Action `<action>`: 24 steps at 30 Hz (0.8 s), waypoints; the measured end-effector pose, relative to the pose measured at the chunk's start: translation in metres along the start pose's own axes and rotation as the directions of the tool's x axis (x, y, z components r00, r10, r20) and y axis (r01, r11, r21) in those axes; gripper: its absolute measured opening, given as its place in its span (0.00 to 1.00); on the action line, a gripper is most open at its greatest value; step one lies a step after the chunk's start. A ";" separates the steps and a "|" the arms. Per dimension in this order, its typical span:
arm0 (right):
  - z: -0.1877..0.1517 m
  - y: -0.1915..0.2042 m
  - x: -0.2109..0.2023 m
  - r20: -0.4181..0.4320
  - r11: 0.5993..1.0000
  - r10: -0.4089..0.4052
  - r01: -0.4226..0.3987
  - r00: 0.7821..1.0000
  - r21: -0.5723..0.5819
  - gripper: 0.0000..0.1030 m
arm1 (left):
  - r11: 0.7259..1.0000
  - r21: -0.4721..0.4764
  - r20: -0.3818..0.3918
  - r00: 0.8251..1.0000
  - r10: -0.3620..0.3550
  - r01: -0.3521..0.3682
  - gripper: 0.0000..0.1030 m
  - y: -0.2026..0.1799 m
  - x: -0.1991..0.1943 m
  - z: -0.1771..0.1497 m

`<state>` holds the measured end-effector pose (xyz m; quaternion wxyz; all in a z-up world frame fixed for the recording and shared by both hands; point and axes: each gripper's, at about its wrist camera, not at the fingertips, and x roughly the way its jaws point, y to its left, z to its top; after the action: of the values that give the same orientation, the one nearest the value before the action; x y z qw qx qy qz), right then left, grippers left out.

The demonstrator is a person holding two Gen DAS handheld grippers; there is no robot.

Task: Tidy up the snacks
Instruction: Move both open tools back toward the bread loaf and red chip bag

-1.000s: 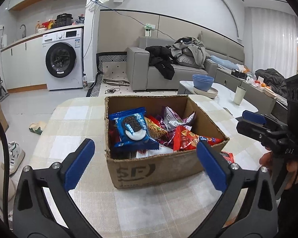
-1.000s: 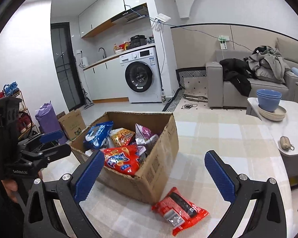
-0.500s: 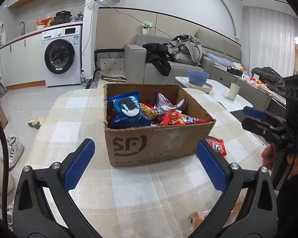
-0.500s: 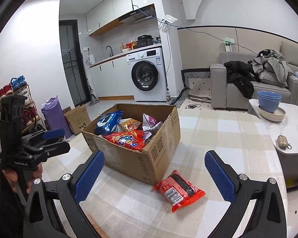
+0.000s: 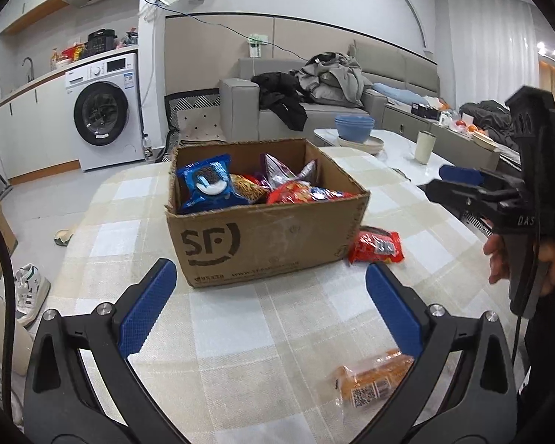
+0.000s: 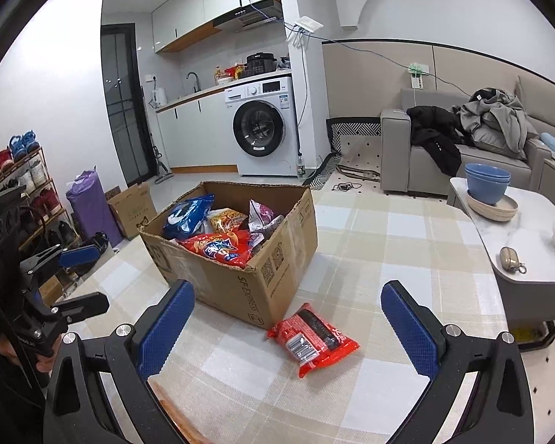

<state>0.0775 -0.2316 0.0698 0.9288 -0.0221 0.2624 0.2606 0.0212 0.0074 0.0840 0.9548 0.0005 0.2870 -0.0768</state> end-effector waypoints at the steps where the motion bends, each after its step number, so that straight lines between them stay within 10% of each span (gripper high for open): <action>1: 0.000 0.000 0.000 -0.004 1.000 0.004 -0.004 1.000 -0.004 0.99 | 1.000 0.009 -0.008 1.000 -0.005 0.005 0.99 -0.003 -0.001 -0.002; 14: -0.004 0.007 0.001 -0.040 0.999 0.020 -0.021 0.999 -0.035 0.99 | 0.948 0.268 -0.150 0.980 -0.132 0.169 0.99 -0.067 0.006 -0.038; 24: -0.011 -0.003 0.024 -0.123 0.999 -0.035 0.034 0.992 -0.011 0.99 | 0.934 0.238 -0.246 0.947 -0.207 0.266 0.99 -0.067 0.025 -0.055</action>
<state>0.0914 -0.2247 0.0476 0.9152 -0.0469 0.3177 0.2437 0.0015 -0.0598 0.0269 0.8925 0.1032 0.3743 -0.2295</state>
